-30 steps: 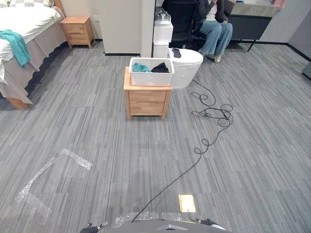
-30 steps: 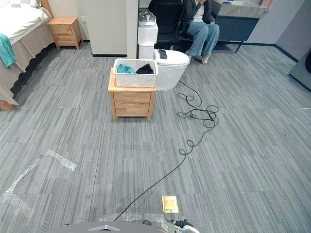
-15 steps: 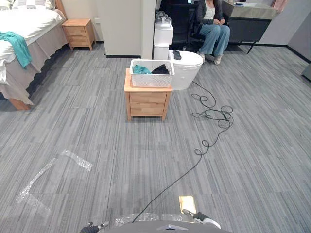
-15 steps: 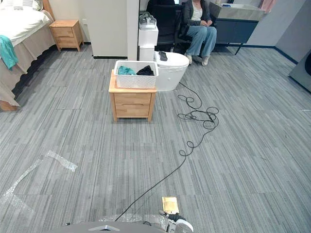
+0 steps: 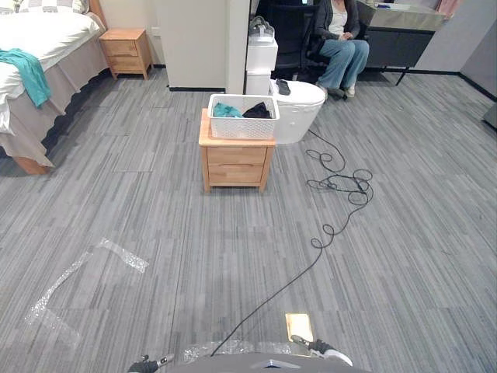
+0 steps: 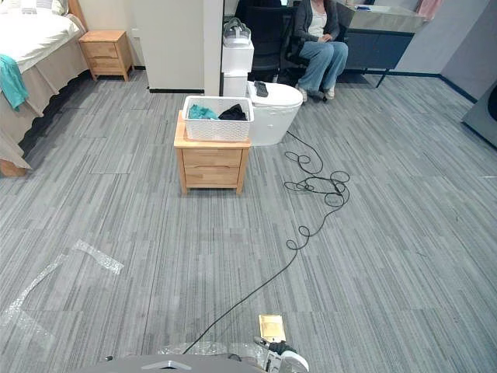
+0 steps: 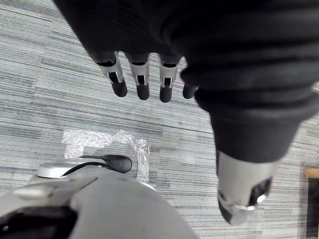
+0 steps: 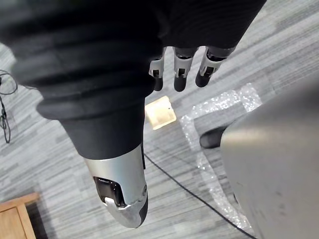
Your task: Pick up the laundry basket with both hands and put the clothes into the washing machine.
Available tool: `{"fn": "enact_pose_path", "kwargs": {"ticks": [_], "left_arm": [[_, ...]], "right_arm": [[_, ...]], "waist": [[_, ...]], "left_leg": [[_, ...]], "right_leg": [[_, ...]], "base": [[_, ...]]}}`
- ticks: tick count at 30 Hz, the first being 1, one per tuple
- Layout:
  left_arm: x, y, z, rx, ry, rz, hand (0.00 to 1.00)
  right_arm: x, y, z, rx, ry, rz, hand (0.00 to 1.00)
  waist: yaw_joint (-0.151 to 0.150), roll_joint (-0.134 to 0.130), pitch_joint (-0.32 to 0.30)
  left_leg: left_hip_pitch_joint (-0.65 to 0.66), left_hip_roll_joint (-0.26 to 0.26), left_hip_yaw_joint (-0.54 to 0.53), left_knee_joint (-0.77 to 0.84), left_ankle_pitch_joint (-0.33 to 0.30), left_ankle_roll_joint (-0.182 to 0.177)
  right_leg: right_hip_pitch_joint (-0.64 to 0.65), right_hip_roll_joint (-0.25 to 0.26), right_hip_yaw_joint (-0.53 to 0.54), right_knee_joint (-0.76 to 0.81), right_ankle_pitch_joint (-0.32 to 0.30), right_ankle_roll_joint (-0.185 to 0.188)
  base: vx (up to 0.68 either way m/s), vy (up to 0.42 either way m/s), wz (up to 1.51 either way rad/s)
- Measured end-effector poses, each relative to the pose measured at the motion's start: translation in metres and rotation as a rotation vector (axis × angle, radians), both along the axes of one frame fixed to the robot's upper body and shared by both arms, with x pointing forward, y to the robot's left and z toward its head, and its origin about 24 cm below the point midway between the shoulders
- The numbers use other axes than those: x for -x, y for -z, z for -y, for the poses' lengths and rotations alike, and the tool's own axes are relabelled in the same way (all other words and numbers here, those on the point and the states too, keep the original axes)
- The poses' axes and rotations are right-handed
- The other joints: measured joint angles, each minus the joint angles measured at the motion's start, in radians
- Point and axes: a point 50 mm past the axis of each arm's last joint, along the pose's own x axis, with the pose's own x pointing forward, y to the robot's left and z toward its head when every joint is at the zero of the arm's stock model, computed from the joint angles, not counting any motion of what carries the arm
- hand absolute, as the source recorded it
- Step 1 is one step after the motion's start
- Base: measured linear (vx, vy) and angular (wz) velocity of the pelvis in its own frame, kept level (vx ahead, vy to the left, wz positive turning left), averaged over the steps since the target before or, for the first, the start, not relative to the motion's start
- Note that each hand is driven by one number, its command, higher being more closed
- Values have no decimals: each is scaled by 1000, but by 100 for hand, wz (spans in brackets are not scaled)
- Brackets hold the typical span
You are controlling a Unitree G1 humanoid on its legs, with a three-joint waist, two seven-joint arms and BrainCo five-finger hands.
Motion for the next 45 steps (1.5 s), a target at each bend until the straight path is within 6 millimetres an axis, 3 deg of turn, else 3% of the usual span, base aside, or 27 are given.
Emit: {"fn": "enact_pose_path", "kwargs": {"ticks": [10,13,14,16,17,19,21,23,25,27,28,29,30,31,32,33,35,37,38,39,40,41,42,43,44,45], "left_arm": [[-4,-1,-1,-1,-11,9,0],[-10,-3,-6,-17,-70,41,0],[-17,-5,-10,-22,-148,82,0],[-17,-6,-13,-20,-228,98,0],[-16,-6,-14,-19,-248,98,0],[-18,-6,-13,-18,-285,109,0],[-26,-7,-11,-8,-321,140,0],[-41,-8,-4,27,-376,183,0],[-45,-8,3,65,-449,203,0],[-45,-8,4,80,-501,216,0],[-41,-6,9,97,-517,207,0],[-45,-7,10,106,-521,218,0],[-58,-11,14,131,-540,266,0],[-58,-10,17,142,-549,266,0],[-63,-11,21,156,-552,277,0],[-64,-11,20,154,-543,279,0],[-65,-13,18,143,-526,287,0],[-64,-13,16,136,-528,289,0],[-61,-12,17,141,-566,291,0],[-59,-12,16,143,-593,291,0],[-53,-10,19,156,-668,285,0],[-52,-9,20,161,-698,286,0],[-49,-9,17,148,-726,291,0],[-41,-9,7,111,-736,278,0],[-29,-8,-1,79,-733,247,0],[-23,-7,-2,66,-741,230,0]], "right_arm": [[-8,-1,-1,2,-36,5,0],[-13,-3,-2,2,-39,21,0],[-13,-4,0,5,-19,39,0],[-19,-5,-5,-10,11,75,0],[-19,-5,-6,-14,23,78,0],[-17,-5,-5,-17,49,76,0],[-18,-5,-2,-18,94,80,0],[-12,-4,3,-33,225,73,0],[-8,-4,6,-29,251,67,0],[-8,-4,9,-21,254,69,0],[-6,-4,10,-18,252,68,0],[-6,-4,10,-16,249,67,0],[-15,-6,7,-10,185,81,0],[-19,-8,9,5,149,90,0],[-33,-12,7,20,83,119,0],[-42,-14,0,16,25,128,0],[-52,-16,-12,-2,-12,150,0],[-66,-20,-20,-18,-21,184,0],[-75,-24,-24,-18,-51,206,0],[-78,-25,-27,-12,-86,211,0],[-78,-25,-32,17,-168,205,0],[-76,-24,-34,19,-178,196,0],[-73,-22,-36,18,-165,184,0],[-65,-19,-38,-2,-115,166,0],[-54,-14,-40,-21,-74,142,0],[-51,-13,-41,-28,-61,140,0]], "waist": [[4,-7,21],[4,-25,52],[14,-38,68],[17,-50,90],[22,-52,93],[28,-52,92],[24,-46,93],[13,-45,95],[-10,-44,96],[-25,-18,90],[-24,3,76],[-19,16,76],[-5,20,79],[5,35,88],[30,59,111],[42,50,120],[59,39,125],[71,34,125],[85,32,126],[91,32,123],[90,51,113],[92,51,111],[93,48,109],[104,11,82],[107,-31,25],[105,-43,10]], "left_leg": [[-18,-2,63,6,-3,4],[-27,-25,40,15,-25,31],[-20,-40,30,19,-30,40],[13,-44,8,35,-40,55],[26,-43,2,30,-42,57],[47,-35,-13,26,-59,60],[49,-19,-17,26,-77,51],[54,-1,-25,27,-114,25],[77,12,-38,47,-174,12],[96,75,-43,128,-259,-15],[73,132,-38,269,-319,-58],[23,154,-34,395,-332,-63],[-133,188,-26,751,-246,-71],[-192,207,-29,894,-169,-83],[-268,232,-22,1104,-158,-101],[-324,237,0,1185,-201,-101],[-392,233,68,1104,-248,-90],[-441,223,124,867,-261,-81],[-462,223,138,662,-234,-72],[-476,225,129,574,-206,-71],[-502,252,95,367,-143,-99],[-505,259,91,299,-134,-103],[-506,277,113,265,-128,-88],[-509,277,174,326,-34,-72],[-509,262,233,370,37,-76],[-504,246,231,376,70,-58]], "right_leg": [[-58,2,67,36,10,19],[-147,-33,49,262,-108,46],[-240,-64,25,480,-163,37],[-344,-96,6,731,-177,33],[-357,-107,-4,765,-190,34],[-385,-146,-66,699,-202,34],[-399,-152,-134,502,-158,26],[-396,-132,-171,221,-29,35],[-397,-122,-142,200,6,15],[-369,-68,-144,272,-14,-30],[-323,-19,-160,273,11,-40],[-315,-5,-174,290,-10,-51],[-274,12,-191,297,-53,-76],[-241,25,-188,287,-64,-88],[-155,50,-168,255,-85,-102],[-75,56,-153,214,-90,-109],[31,41,-130,159,-91,-109],[97,13,-101,121,-108,-89],[132,-7,-80,105,-151,-63],[142,-16,-70,101,-184,-48],[163,-15,-62,112,-241,-20],[175,-19,-55,128,-268,-7],[204,-35,-50,160,-334,11],[237,-83,-45,181,-388,22],[214,-125,-13,256,-386,37],[182,-145,5,333,-374,31]], "base": [[-29,4,-20],[-64,18,27],[-33,9,38],[64,16,45],[92,21,39],[117,25,17],[260,-4,0],[449,-103,-2],[403,-171,13],[526,-215,31],[527,-191,33],[658,-269,35],[628,-284,14],[754,-321,-7],[735,-263,-33],[603,-185,-36],[531,-108,-30],[479,-9,-49],[374,53,-57],[544,189,-62],[456,230,-36],[584,356,-32],[551,384,-23],[705,433,-41],[621,345,-34],[524,262,-33]]}}
